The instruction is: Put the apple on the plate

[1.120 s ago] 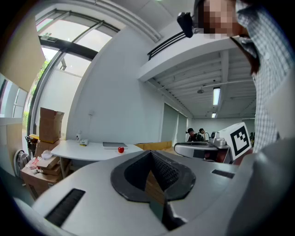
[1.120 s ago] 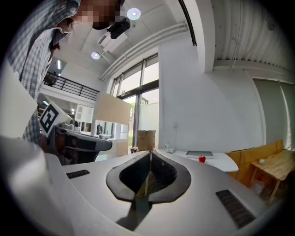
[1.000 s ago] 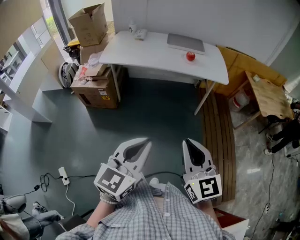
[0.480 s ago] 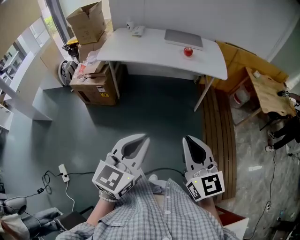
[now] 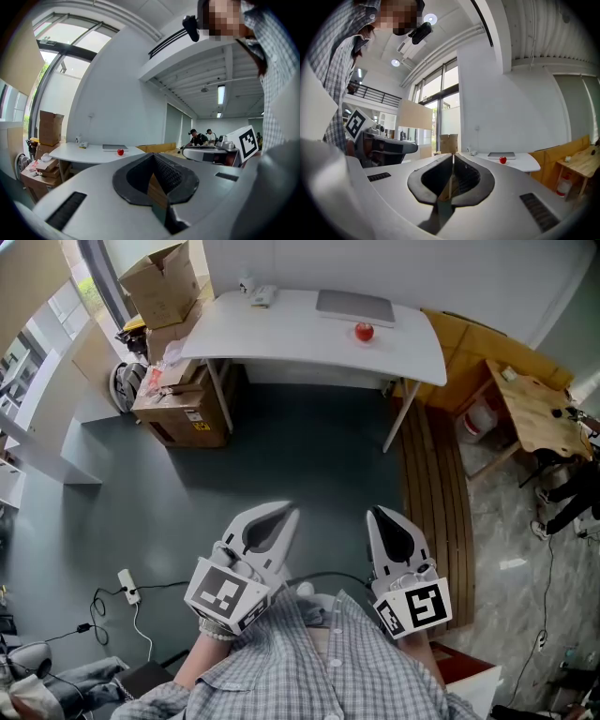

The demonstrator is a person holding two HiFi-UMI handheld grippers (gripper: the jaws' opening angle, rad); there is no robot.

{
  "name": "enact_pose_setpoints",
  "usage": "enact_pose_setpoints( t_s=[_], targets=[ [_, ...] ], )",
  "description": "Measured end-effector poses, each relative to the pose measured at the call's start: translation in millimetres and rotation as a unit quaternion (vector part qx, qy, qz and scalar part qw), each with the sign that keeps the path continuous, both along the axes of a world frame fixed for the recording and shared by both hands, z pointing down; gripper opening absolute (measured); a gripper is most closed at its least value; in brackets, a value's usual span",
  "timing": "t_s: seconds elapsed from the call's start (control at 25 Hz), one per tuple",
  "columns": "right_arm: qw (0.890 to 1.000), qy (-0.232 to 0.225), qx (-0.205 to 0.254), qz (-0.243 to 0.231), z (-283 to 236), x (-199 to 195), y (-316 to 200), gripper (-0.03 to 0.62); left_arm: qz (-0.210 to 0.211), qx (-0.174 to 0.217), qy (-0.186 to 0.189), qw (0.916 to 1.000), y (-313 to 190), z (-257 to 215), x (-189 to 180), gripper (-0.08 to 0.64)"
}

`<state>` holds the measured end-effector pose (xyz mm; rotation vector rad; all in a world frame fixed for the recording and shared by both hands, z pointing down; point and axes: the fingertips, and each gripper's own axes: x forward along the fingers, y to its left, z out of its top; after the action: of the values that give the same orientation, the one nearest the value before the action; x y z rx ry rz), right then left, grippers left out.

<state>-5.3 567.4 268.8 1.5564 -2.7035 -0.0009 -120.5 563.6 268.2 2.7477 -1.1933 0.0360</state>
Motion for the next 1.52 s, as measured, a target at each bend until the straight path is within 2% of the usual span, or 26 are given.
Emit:
enact_pose_setpoints(
  t_s=[0.2, 0.72, 0.84, 1.28, 1.52],
  targets=[
    [1.000, -0.002, -0.006, 0.013, 2.4, 7.7, 0.5, 0.026, 0.010, 0.002, -0.001, 0.9999, 0.6, 0.4, 4.7, 0.009],
    [1.000, 0.008, -0.018, 0.014, 10.5, -4.7, -13.6, 0.026, 0.021, -0.003, 0.007, 0.9997, -24.5, 4.4, 0.7, 0.009],
    [0.999, 0.025, -0.017, 0.017, 11.6, -1.1, -18.4, 0.026, 0.026, -0.007, 0.012, 0.9996, -34.0, 4.3, 7.2, 0.009],
    [0.998, 0.051, -0.009, 0.023, 5.7, 6.9, -71.6, 0.026, 0.053, -0.010, 0.006, 0.9985, -84.4, 5.2, 27.8, 0.009],
    [0.998, 0.041, -0.013, 0.042, 4.4, 10.1, -114.8, 0.026, 0.067, -0.012, 0.010, 0.9976, -128.2, 3.5, 28.7, 0.009]
  ],
)
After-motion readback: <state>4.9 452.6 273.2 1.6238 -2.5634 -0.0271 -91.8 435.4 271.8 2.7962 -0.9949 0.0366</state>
